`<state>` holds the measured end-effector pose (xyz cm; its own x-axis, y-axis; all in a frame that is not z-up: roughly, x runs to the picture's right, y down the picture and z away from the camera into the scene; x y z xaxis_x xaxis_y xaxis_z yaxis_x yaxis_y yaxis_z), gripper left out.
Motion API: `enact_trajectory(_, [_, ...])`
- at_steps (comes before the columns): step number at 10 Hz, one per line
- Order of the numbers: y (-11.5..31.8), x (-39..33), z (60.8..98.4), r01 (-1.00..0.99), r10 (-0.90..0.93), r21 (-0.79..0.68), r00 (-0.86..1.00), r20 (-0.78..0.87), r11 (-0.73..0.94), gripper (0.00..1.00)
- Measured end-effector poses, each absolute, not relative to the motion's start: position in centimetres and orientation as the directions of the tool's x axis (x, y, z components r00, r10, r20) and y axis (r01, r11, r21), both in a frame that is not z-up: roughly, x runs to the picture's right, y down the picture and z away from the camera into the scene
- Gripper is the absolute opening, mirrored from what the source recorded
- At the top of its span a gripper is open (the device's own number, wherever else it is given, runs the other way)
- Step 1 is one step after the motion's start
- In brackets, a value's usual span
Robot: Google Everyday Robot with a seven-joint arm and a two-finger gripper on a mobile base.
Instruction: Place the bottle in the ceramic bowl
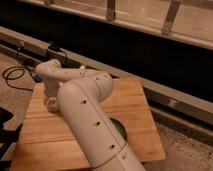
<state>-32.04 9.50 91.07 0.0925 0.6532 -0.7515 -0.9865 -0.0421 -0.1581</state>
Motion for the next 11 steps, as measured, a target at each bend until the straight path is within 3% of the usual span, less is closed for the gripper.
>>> enact_trajectory(4, [10.4, -32.1, 90.1, -0.987, 0.653, -0.156, 0.103, -0.750, -0.024, 0.15])
enact_trajectory(6, [10.5, -31.8, 89.4, -0.988, 0.666, -0.153, 0.099, -0.739, -0.023, 0.01])
enact_trajectory(9, [7.8, -29.5, 86.5, -0.987, 0.729, -0.152, 0.067, -0.682, -0.051, 0.00])
enact_trajectory(11, [6.0, -28.1, 82.7, -0.988, 0.773, -0.145, 0.052, -0.632, -0.052, 0.00])
